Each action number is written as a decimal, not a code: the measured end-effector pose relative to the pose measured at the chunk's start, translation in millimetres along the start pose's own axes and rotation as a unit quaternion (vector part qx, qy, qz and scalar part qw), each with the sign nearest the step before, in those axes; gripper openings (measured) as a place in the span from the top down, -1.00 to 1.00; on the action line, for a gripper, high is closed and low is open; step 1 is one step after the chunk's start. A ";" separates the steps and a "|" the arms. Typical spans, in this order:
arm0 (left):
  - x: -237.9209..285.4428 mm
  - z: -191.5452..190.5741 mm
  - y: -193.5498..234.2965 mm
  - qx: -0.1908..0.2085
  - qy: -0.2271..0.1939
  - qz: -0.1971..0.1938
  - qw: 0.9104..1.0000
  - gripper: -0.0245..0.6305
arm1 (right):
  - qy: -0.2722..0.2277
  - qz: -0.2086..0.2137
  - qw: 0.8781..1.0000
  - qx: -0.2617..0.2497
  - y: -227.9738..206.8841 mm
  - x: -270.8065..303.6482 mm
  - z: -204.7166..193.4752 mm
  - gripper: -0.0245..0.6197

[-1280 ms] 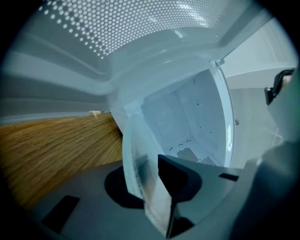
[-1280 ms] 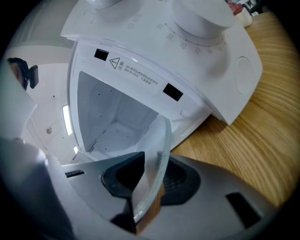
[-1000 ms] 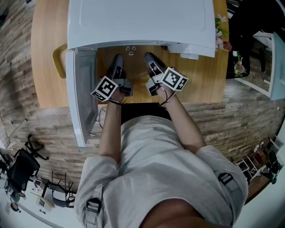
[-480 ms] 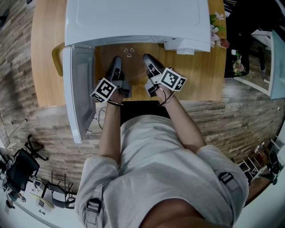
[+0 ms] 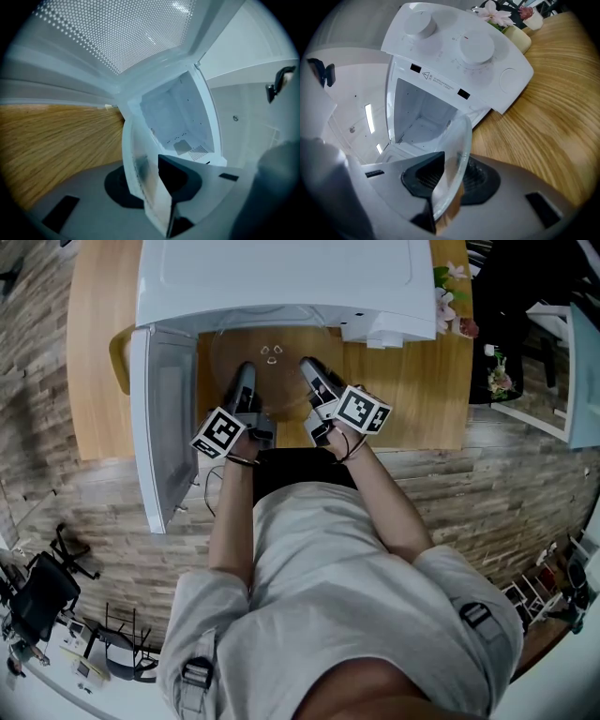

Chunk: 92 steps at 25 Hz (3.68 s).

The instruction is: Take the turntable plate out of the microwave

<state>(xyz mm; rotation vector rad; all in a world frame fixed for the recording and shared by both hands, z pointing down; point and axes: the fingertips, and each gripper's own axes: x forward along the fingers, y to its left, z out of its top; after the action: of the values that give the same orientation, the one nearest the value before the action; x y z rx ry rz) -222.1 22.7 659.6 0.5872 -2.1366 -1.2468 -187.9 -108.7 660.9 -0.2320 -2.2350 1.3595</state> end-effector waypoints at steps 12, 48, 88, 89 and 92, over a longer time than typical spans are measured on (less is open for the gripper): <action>-19.8 -13.4 -3.2 0.001 -0.007 -0.001 1.000 0.62 | 0.006 0.008 1.000 -0.014 2.4 -17.8 -9.7 0.61; -76.8 -19.9 -88.5 0.036 0.038 -0.062 0.997 0.60 | -0.067 0.038 0.994 -0.079 70.8 -103.8 -3.1 0.59; -121.0 -2.0 -242.5 0.114 -0.007 -0.178 0.977 0.58 | -0.151 0.116 0.965 -0.177 189.1 -200.8 62.5 0.57; -119.7 0.5 -246.5 0.117 -0.010 -0.182 0.976 0.58 | -0.154 0.119 0.964 -0.181 192.9 -201.4 66.5 0.57; -116.2 6.1 -259.6 0.129 -0.014 -0.197 0.972 0.58 | -0.166 0.125 0.960 -0.190 202.6 -205.2 76.6 0.56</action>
<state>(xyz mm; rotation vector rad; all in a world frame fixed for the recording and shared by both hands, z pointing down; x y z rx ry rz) -121.3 -20.6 397.1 1.1577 -2.2970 -1.1820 -74.2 -151.6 388.4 -0.4628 -2.8259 1.1419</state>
